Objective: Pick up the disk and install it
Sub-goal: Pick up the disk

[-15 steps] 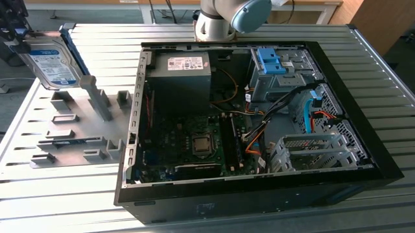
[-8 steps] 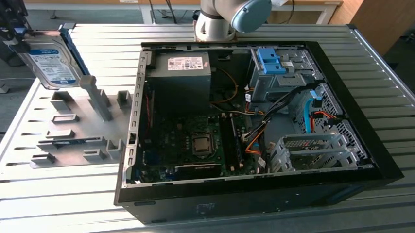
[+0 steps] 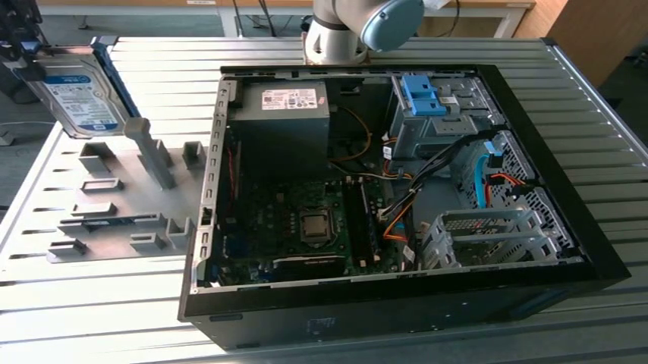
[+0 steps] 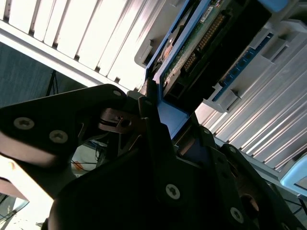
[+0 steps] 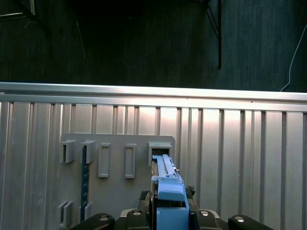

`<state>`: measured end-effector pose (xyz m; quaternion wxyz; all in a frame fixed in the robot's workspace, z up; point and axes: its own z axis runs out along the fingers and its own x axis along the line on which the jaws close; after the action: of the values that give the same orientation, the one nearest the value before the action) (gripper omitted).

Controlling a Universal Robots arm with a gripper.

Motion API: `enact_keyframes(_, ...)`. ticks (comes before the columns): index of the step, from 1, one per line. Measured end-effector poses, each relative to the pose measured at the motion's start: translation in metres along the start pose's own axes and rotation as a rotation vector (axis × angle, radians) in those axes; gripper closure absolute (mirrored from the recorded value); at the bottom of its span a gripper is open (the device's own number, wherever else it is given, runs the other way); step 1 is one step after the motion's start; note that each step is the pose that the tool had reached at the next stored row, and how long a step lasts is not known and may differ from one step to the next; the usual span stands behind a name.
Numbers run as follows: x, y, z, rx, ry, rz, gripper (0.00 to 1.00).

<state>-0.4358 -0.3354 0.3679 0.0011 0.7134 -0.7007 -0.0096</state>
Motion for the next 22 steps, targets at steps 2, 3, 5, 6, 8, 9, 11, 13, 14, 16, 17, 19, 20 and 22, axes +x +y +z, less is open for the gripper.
enact_keyframes(2,0.0,0.0,-0.0005,0.0,0.0,0.0,0.63)
enact_keyframes(3,0.0,0.0,-0.0008,0.0,0.0,0.0,0.63)
enact_keyframes(5,0.0,0.0,-0.0013,0.0001,0.0,0.0,0.63)
enact_keyframes(6,0.0,0.0,-0.0015,0.0001,0.0,0.0,0.63)
enact_keyframes(8,0.0,0.0,-0.002,0.0001,0.0,0.0,0.63)
enact_keyframes(9,0.0,0.0,-0.0022,0.0,0.0,0.0,0.63)
enact_keyframes(11,0.0,0.0001,-0.0029,0.0,0.0,0.0,0.63)
enact_keyframes(13,0.0,0.0001,-0.0036,0.0,0.0,0.0,0.63)
enact_keyframes(14,0.0,0.0001,-0.0039,0.0001,0.0,0.0,0.63)
enact_keyframes(16,0.0,0.0001,-0.0046,0.0001,-0.0001,0.0,0.63)
enact_keyframes(17,-0.0001,0.0001,-0.0048,0.0001,-0.0001,0.0,0.63)
enact_keyframes(19,-0.0001,0.0001,-0.0054,0.0001,0.0,0.0,0.63)
enact_keyframes(20,-0.0001,0.0001,-0.0057,0.0,0.0,0.0,0.63)
enact_keyframes(22,-0.0001,0.0001,-0.0064,-0.0001,0.0,0.0,0.63)
